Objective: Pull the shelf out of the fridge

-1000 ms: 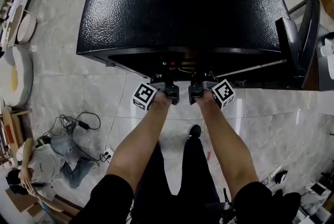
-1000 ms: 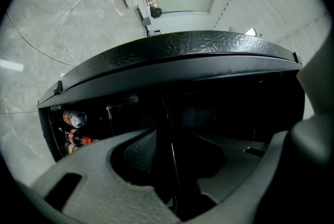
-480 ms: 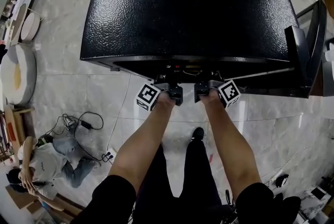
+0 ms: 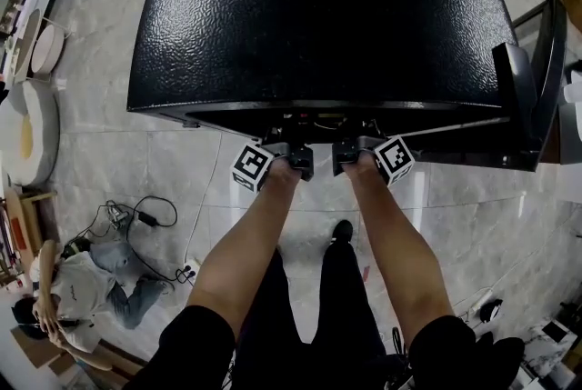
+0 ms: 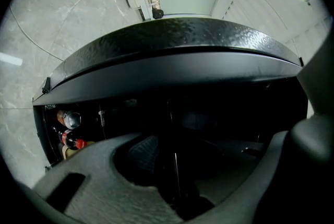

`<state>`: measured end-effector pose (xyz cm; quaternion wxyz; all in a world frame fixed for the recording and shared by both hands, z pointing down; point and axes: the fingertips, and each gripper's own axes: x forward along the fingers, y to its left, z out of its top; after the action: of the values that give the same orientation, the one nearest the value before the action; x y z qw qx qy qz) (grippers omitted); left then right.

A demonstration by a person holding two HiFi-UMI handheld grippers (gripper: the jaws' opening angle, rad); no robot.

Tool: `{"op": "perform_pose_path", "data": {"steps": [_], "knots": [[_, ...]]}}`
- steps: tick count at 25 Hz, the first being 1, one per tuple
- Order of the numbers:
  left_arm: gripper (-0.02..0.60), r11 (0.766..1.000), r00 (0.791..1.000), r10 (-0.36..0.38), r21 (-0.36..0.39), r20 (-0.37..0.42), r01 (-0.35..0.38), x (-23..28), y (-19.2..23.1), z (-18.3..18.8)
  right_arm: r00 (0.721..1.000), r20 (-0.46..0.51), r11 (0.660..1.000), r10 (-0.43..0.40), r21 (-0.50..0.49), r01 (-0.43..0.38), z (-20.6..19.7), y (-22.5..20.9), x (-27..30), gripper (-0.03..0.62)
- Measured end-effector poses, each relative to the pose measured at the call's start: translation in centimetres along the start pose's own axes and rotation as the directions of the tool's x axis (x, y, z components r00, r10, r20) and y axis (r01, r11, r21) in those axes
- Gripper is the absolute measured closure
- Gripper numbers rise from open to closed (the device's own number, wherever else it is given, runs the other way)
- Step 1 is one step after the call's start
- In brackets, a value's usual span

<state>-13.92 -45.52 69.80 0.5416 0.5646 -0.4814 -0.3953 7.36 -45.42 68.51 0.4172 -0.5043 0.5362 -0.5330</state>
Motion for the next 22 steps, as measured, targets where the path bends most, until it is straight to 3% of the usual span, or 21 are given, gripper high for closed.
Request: {"op": "perform_pose_path", "data": {"steps": [11, 22], "knots": [[0.538, 1.000, 1.000, -0.027, 0.008, 0.009, 0.027, 0.2, -0.8, 0.1, 1.000, -0.004, 1.000, -0.002, -0.011, 0.002, 0.0, -0.2, -0.3, 0.554], [0.546, 0.999, 0.999, -0.039, -0.008, 0.006, 0.039, 0.0, -0.7, 0.1, 1.000, -0.002, 1.000, 0.019, -0.014, -0.019, 0.0, -0.5, -0.5, 0.559]]}}
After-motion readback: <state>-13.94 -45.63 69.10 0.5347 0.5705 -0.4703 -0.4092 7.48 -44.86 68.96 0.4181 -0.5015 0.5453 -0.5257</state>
